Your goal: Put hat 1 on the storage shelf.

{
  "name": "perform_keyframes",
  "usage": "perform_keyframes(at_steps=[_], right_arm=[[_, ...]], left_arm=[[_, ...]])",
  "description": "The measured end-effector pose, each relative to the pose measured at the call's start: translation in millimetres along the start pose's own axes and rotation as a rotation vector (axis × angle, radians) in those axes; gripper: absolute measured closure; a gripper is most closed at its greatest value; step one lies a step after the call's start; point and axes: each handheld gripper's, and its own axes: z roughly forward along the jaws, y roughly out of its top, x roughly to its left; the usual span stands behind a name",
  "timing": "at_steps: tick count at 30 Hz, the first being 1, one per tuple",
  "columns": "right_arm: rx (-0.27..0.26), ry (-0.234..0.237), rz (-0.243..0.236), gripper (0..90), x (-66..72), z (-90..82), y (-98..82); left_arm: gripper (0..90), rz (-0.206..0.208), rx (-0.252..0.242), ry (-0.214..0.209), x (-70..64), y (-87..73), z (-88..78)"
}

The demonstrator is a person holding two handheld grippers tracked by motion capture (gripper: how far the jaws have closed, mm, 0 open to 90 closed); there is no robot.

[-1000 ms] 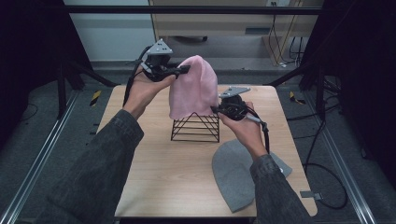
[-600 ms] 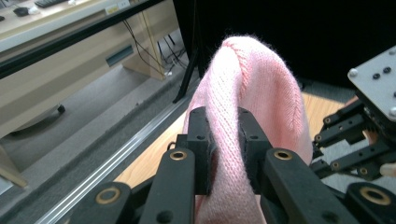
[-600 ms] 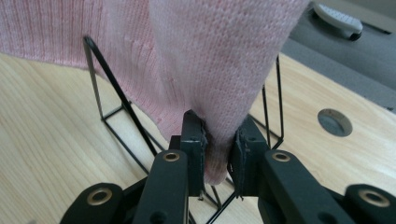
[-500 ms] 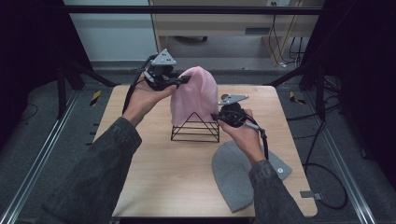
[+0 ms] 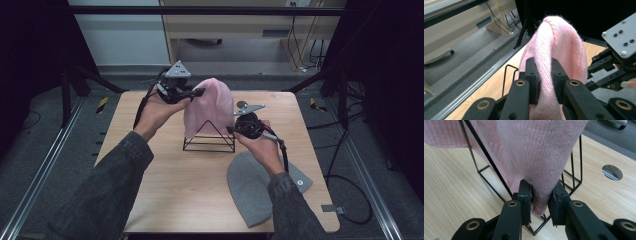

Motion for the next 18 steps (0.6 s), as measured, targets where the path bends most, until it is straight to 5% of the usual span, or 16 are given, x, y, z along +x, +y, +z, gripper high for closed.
perform_keyframes(at_steps=[18], right_arm=[[0.063,0.006,0.006,73.1,-4.0,10.3,-16.0]], left_arm=[[79.6,-0.019,0.051,-0.035,-11.6,-20.1,12.7]])
